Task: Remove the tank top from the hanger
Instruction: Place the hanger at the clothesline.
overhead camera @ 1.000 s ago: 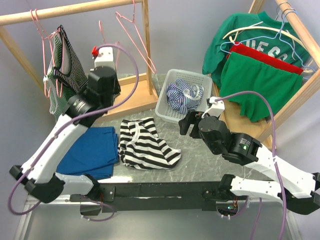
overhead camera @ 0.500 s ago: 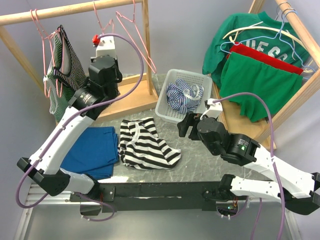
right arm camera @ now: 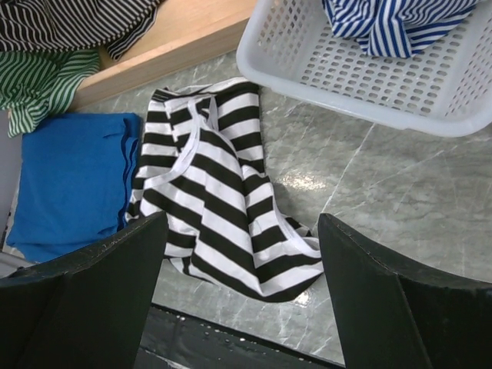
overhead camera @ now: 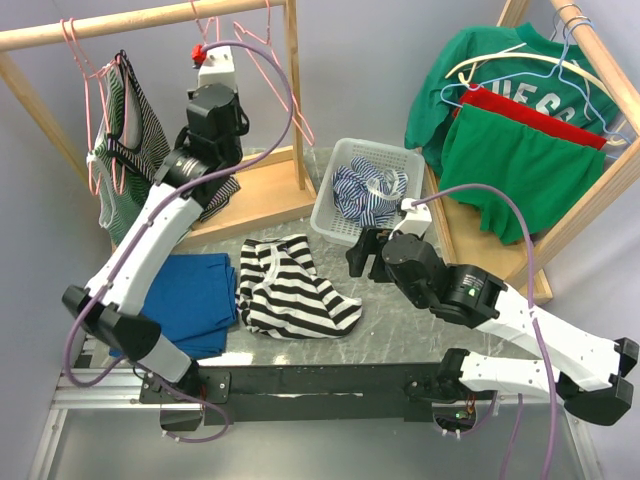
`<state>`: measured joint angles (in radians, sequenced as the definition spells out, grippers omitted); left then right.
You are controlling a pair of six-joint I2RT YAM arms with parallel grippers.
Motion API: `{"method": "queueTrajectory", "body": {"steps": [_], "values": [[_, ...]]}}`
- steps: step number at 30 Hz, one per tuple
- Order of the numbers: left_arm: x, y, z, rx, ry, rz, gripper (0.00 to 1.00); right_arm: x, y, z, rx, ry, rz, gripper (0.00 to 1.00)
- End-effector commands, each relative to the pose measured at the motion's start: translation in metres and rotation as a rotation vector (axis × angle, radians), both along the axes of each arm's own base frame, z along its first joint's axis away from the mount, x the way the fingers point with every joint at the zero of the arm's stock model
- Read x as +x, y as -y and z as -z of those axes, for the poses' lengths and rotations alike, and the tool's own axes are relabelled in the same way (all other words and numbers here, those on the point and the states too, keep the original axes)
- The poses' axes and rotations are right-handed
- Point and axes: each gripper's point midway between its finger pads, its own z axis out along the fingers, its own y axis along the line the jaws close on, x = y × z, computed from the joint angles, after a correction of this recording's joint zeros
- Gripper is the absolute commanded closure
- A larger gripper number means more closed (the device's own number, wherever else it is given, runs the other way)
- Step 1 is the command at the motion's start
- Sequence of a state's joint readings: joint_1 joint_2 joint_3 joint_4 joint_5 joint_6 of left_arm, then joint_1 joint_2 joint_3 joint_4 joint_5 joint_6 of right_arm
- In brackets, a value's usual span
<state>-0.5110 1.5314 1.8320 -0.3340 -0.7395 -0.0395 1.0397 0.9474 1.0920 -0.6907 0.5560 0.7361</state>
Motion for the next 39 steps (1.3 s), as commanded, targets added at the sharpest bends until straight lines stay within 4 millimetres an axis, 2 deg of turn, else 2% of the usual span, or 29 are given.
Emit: {"method": "queueTrajectory", "body": {"steps": [1, 7, 10, 11, 14, 15, 17, 18, 19, 20, 21, 23, 24, 26, 28, 29, 31, 32, 34, 35, 36, 37, 38, 39], "values": [[0.022, 0.005, -0.013, -0.017, 0.045, 0.051, 0.99, 0.002, -0.012, 0.0, 0.042, -0.009, -0.014, 0.14], [0.04, 0.002, -0.004, -0.025, 0.02, 0.076, 0.99, 0.001, -0.017, 0.009, 0.042, -0.032, -0.025, 0.14], [0.037, 0.009, 0.007, -0.049, -0.019, 0.123, 0.99, 0.001, -0.02, 0.009, 0.04, -0.035, -0.03, 0.14], [0.038, 0.011, 0.021, -0.05, -0.045, 0.13, 0.99, 0.002, -0.02, 0.01, 0.037, -0.034, -0.029, 0.14], [0.032, 0.011, 0.027, -0.065, -0.053, 0.141, 0.97, 0.002, -0.023, 0.011, 0.027, -0.04, -0.04, 0.14], [0.029, 0.01, 0.026, -0.069, -0.053, 0.145, 0.9, 0.003, -0.024, 0.012, 0.026, -0.042, -0.041, 0.14], [0.025, 0.012, 0.024, -0.078, -0.054, 0.16, 0.82, 0.003, -0.025, 0.015, 0.022, -0.047, -0.044, 0.14], [0.02, 0.01, 0.019, -0.087, -0.046, 0.163, 0.67, 0.002, -0.027, 0.017, 0.022, -0.052, -0.053, 0.14], [0.017, 0.01, 0.019, -0.091, -0.049, 0.167, 0.59, 0.002, -0.027, 0.017, 0.022, -0.051, -0.054, 0.14], [0.015, 0.011, 0.019, -0.099, -0.05, 0.178, 0.56, 0.001, -0.028, 0.019, 0.023, -0.056, -0.058, 0.14], [0.009, 0.01, 0.014, -0.108, -0.04, 0.182, 0.46, -0.001, -0.029, 0.021, 0.019, -0.062, -0.069, 0.13], [0.003, 0.008, 0.018, -0.113, -0.049, 0.187, 0.34, -0.002, -0.03, 0.024, 0.017, -0.07, -0.076, 0.12], [-0.004, 0.005, 0.014, -0.12, -0.04, 0.186, 0.23, -0.003, -0.031, 0.027, 0.01, -0.073, -0.087, 0.12], [-0.01, 0.003, 0.021, -0.125, -0.053, 0.184, 0.19, -0.006, -0.036, 0.033, 0.003, -0.093, -0.119, 0.11], [-0.022, -0.001, 0.015, -0.138, -0.038, 0.191, 0.07, -0.01, -0.043, 0.043, -0.007, -0.12, -0.158, 0.09], [-0.025, -0.002, 0.022, -0.143, -0.052, 0.187, 0.03, -0.012, -0.047, 0.049, -0.016, -0.135, -0.179, 0.08], [-0.036, -0.006, 0.019, -0.153, -0.04, 0.193, 0.04, -0.013, -0.054, 0.061, -0.044, -0.164, -0.207, 0.04], [-0.039, -0.007, 0.026, -0.155, -0.058, 0.192, 0.04, -0.017, -0.06, 0.066, -0.044, -0.187, -0.243, 0.02], [-0.053, -0.013, 0.02, -0.173, -0.046, 0.189, 0.04, -0.017, -0.07, 0.081, -0.079, -0.224, -0.27, 0.0], [-0.058, -0.014, 0.028, -0.182, -0.061, 0.191, 0.04, -0.019, -0.075, 0.087, -0.09, -0.247, -0.288, 0.0], [-0.074, -0.018, 0.019, -0.194, -0.032, 0.209, 0.04, -0.02, -0.079, 0.089, -0.1, -0.261, -0.299, 0.0], [-0.082, -0.016, 0.02, -0.2, -0.032, 0.238, 0.04, -0.02, -0.083, 0.101, -0.126, -0.293, -0.306, 0.0], [-0.088, -0.017, 0.03, -0.216, -0.053, 0.243, 0.04, -0.02, -0.089, 0.102, -0.124, -0.305, -0.314, 0.0], [-0.105, -0.021, 0.025, -0.241, -0.037, 0.257, 0.04, -0.023, -0.094, 0.105, -0.115, -0.329, -0.334, 0.0]]}}
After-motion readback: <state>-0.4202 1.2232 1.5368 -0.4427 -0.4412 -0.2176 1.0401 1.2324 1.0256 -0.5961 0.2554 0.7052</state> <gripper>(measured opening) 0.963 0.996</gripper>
